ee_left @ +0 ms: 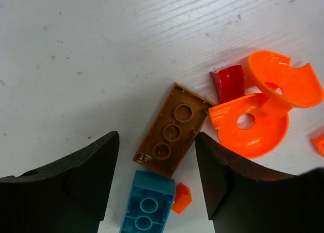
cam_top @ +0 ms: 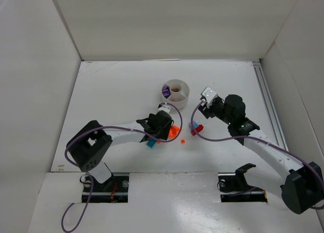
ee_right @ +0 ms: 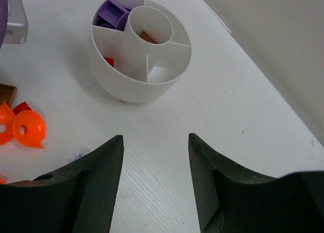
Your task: Sort the legos into containers by color
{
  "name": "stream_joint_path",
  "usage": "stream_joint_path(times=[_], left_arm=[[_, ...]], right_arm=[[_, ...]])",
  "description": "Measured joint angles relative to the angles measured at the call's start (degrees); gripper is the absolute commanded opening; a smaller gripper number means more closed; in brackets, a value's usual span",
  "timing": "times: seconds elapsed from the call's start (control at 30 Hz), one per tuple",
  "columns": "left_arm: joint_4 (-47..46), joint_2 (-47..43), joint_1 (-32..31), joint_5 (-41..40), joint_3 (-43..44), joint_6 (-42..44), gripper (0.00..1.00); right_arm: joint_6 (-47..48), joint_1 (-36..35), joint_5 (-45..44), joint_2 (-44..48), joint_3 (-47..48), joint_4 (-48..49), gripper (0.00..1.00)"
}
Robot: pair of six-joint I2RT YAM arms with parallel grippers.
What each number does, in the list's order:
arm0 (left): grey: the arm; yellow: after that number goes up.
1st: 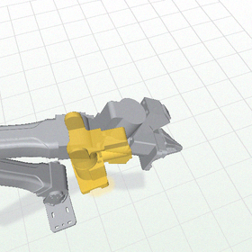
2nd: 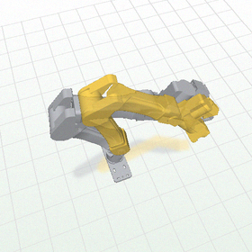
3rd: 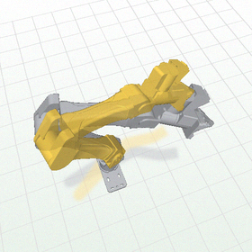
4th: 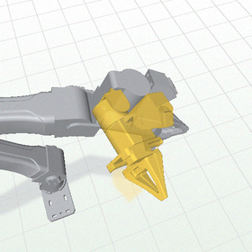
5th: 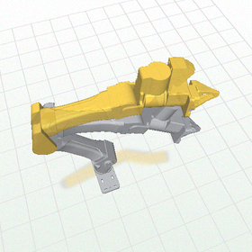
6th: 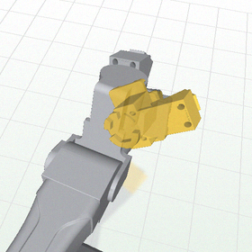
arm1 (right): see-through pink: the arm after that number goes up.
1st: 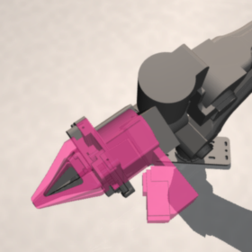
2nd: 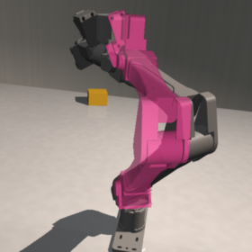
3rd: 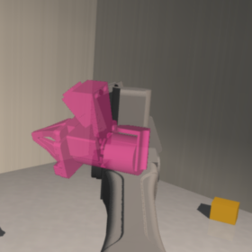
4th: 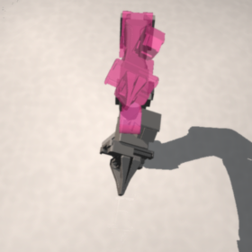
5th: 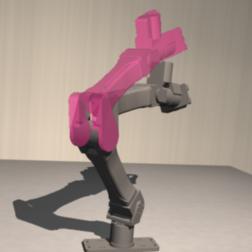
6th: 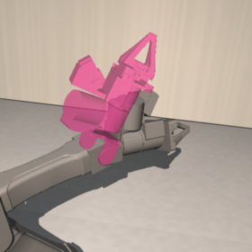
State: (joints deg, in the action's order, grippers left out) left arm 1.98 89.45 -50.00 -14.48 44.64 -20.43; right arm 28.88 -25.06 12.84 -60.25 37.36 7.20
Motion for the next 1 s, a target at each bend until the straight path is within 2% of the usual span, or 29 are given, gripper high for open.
stream_joint_path(times=[0.13,0.3,0.37,0.43,0.67,0.87,0.93,1.0], left_arm=[[0.6,3.1,-1.1,-2.5,2.5,-0.5,0.49],[0.6,5.3,-3.1,-5.4,4.7,-1.3,0.29],[1.0,5.5,-3.7,-6.8,5.0,-1.7,0.29],[1.8,5.5,-4.0,-8.7,5.0,-2.8,0.25],[7.8,4.7,-3.6,-16.6,6.4,-7.0,0.24],[8.9,-1.1,-0.7,-20.4,11.8,-8.2,0.24],[6.5,-3.4,0.3,-21.8,13.6,-8.1,0.34],[2.1,-5.5,0.5,-23.2,14.4,-7.4,0.37]], right_arm=[[-0.1,1.2,0.5,0.8,-0.7,-0.2,0.59],[-0.2,2.8,1.2,2.5,-1.9,-0.3,0.6],[-0.2,3.4,1.4,3.3,-2.5,-0.4,0.6],[-0.3,4.0,1.8,4.0,-3.0,-0.4,0.6],[-0.7,6.3,3.2,8.7,-3.8,-1.3,0.6],[-0.9,7.8,3.9,14.7,-4.5,-2.4,0.63],[-0.8,8.3,3.9,16.6,-4.8,-2.9,0.63],[-0.7,8.8,3.9,17.9,-5.4,-3.0,0.64]])
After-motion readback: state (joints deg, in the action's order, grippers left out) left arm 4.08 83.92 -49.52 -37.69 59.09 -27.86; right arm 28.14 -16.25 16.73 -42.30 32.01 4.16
